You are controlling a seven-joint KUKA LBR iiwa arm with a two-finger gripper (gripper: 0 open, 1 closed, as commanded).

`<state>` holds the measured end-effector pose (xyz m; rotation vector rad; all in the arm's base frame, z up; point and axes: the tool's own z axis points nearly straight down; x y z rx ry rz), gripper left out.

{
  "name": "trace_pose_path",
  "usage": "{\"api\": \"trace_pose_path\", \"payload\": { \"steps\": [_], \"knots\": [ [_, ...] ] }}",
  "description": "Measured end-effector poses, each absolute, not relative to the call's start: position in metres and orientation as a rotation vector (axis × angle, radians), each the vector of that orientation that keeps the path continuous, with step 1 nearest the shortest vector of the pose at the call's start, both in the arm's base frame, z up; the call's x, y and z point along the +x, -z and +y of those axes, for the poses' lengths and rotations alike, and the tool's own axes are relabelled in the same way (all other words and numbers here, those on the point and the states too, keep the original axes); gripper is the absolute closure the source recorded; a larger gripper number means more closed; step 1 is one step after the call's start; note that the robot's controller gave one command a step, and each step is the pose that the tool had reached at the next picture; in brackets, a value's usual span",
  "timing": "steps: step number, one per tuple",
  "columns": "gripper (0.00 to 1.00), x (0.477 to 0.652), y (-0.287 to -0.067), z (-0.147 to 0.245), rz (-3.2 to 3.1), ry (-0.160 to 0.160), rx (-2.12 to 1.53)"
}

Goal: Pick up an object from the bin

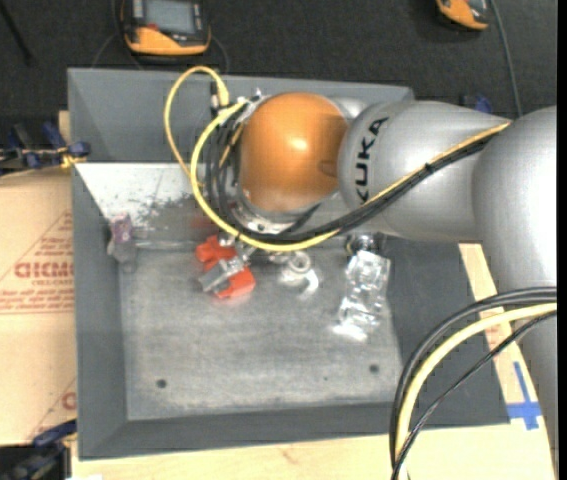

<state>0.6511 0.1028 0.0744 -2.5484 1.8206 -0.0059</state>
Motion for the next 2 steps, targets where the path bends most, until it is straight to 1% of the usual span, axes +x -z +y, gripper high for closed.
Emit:
{"api": "trace_pose_path", "payload": {
  "steps": [1,2],
  "knots": [
    [1.00,0.652,-0.079,0.106,1.819,0.005,-2.545],
    [1.00,0.631,-0.317,0.101,1.799,0.012,-2.565]
  ]
}}
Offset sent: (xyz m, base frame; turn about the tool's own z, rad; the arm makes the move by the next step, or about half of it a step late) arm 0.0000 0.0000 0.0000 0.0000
